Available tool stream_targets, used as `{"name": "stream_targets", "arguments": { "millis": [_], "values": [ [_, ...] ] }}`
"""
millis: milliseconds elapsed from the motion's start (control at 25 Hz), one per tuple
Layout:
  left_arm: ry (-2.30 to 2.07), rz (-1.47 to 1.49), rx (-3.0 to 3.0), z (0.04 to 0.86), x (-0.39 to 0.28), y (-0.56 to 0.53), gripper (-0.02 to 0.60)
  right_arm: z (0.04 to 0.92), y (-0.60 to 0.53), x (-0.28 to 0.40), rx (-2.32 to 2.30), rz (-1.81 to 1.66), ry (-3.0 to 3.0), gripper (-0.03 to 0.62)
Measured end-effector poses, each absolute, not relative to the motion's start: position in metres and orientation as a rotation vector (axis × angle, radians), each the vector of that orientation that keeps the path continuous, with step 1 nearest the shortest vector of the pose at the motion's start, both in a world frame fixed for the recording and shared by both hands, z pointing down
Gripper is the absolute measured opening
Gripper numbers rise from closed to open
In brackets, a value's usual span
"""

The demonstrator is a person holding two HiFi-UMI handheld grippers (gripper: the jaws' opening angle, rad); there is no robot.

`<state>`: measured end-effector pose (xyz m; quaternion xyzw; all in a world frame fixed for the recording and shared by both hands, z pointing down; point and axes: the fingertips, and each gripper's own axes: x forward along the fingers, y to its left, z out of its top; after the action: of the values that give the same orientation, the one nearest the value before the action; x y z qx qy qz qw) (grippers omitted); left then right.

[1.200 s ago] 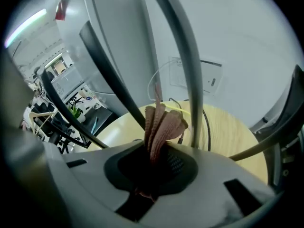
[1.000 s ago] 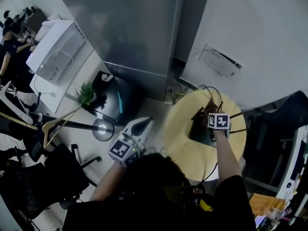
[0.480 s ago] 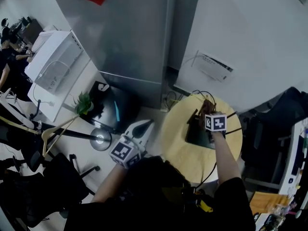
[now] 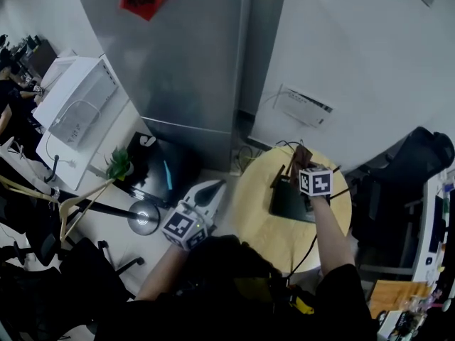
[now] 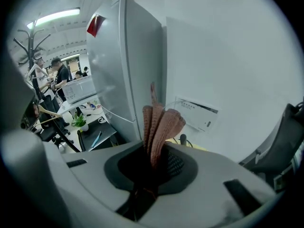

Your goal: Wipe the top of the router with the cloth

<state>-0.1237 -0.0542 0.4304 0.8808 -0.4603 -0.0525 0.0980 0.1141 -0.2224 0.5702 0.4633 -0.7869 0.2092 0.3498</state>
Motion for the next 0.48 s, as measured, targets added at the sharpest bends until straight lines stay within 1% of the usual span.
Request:
{"name": "stream_targets", "arguments": {
  "millis": [320,480],
  "values": [
    [-1.339,-0.195,2.627,0.424,-0.122,-0.054,-0.003,0.547,-0.22,0.11,1.222,0.493,-2.076,0.063],
    [-1.318,-0.179,2.624,0.426,-0.119,-0.052,-0.003,0.524,-0.214,0.113,1.266,0.342,-2.095,0.062]
  ]
}}
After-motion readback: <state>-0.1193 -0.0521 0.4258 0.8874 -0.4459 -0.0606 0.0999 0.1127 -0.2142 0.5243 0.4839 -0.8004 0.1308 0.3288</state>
